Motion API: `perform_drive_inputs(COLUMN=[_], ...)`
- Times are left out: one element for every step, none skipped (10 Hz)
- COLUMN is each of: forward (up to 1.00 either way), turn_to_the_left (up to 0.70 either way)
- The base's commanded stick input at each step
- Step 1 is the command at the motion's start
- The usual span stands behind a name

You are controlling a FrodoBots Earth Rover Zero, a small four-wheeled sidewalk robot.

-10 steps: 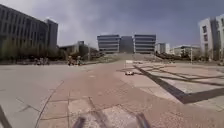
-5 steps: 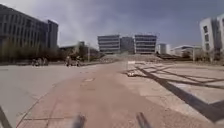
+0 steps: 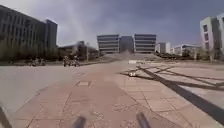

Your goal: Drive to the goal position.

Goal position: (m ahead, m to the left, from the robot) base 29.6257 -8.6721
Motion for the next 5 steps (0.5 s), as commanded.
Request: perform_drive_inputs(forward=[1.0, 1.0, 0.23, 0.03, 0.18], turn_to_the_left=[0.0, 0.0, 0.0, 0.0, 0.0])
